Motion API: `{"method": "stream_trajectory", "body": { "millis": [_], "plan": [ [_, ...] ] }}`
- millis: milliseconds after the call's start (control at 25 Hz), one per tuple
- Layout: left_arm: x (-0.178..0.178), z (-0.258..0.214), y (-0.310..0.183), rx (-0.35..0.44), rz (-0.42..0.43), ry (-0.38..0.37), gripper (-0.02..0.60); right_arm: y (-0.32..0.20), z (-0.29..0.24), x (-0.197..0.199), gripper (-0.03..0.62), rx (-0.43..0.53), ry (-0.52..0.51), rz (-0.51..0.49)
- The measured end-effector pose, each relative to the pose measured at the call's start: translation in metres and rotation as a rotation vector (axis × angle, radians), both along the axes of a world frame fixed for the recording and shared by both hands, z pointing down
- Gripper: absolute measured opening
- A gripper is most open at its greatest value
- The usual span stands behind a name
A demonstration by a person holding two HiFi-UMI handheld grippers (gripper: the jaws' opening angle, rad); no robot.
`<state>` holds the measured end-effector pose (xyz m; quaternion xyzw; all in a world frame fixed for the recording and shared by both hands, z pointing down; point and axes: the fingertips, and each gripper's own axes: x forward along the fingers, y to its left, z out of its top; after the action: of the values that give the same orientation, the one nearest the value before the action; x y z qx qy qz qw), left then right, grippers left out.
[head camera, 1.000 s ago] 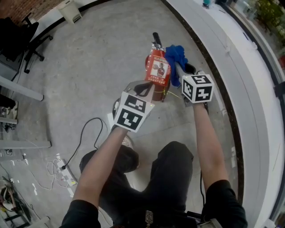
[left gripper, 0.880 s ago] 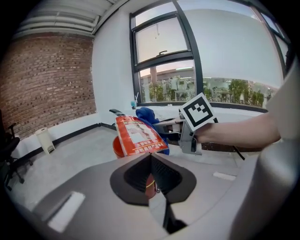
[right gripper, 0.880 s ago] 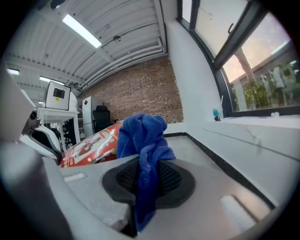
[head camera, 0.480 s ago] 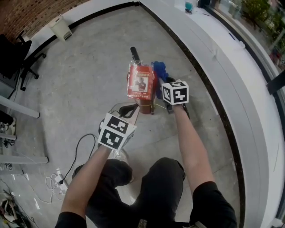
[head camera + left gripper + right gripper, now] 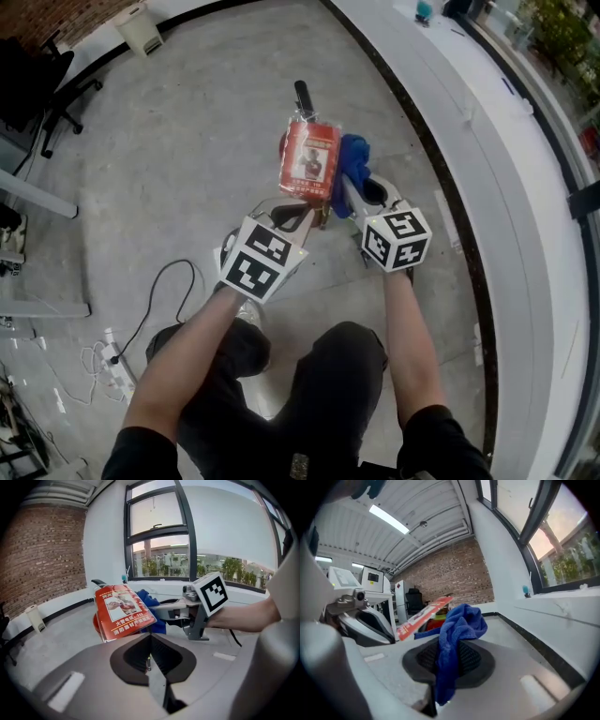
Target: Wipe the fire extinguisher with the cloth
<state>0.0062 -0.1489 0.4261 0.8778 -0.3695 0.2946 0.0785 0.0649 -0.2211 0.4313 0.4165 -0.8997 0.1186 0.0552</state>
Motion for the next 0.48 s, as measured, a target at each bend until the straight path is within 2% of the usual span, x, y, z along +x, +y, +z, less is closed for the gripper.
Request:
{"method": "stream_trajectory", "body": {
  "millis": [160, 320, 480],
  "plan": [
    [0.002, 0.001, -0.001, -0.007, 0.004, -0.005, 0.005, 0.012, 0.007, -0.012, 0.052, -0.001, -0.042, 0.018],
    [0.009, 0.007, -0.001, -0.018, 0.011, 0.005, 0.005, 0.008, 0.051, -0.01, 0.052, -0.1, -0.069, 0.079],
    [0.015, 0.035, 0.0, -0.063, 0.057, -0.009, 0.005, -0.001, 0.098, -0.009, 0.052, -0.195, -0.03, 0.095]
  ]
}}
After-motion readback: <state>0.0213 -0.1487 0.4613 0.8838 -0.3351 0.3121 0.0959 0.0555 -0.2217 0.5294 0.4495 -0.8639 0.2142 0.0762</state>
